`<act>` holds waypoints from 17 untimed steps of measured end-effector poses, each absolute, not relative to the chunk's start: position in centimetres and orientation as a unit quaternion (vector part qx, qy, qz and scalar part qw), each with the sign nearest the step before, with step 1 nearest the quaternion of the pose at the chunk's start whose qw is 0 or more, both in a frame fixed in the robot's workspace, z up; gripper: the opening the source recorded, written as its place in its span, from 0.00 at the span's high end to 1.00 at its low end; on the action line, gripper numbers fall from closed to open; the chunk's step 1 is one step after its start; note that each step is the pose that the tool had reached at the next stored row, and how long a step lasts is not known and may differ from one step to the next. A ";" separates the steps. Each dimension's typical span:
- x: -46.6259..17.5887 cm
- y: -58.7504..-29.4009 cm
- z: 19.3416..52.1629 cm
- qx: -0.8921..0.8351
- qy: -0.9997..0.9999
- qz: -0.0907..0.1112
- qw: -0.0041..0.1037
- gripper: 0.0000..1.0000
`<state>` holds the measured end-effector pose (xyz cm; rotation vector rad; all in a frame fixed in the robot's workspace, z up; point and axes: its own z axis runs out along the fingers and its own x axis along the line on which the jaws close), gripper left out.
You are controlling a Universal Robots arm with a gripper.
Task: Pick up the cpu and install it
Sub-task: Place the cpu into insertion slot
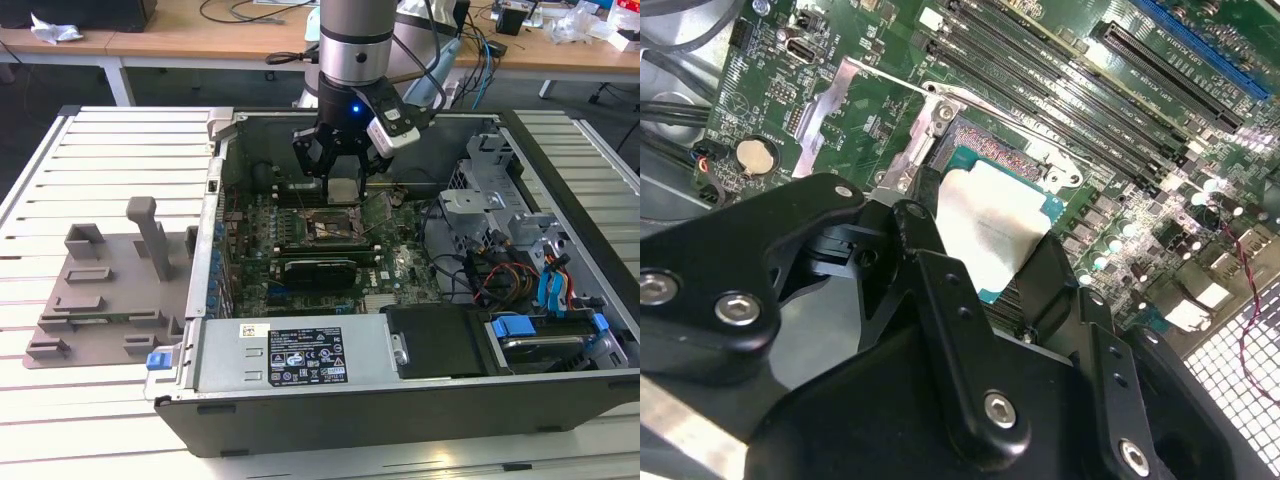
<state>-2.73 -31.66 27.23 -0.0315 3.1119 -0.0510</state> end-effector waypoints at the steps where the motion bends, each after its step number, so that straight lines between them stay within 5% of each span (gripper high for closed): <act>1: -2.7 -31.7 27.2 -0.010 1.000 -0.016 0.015 0.45; 17: -2.7 -31.7 27.2 0.057 0.998 -0.019 0.013 0.45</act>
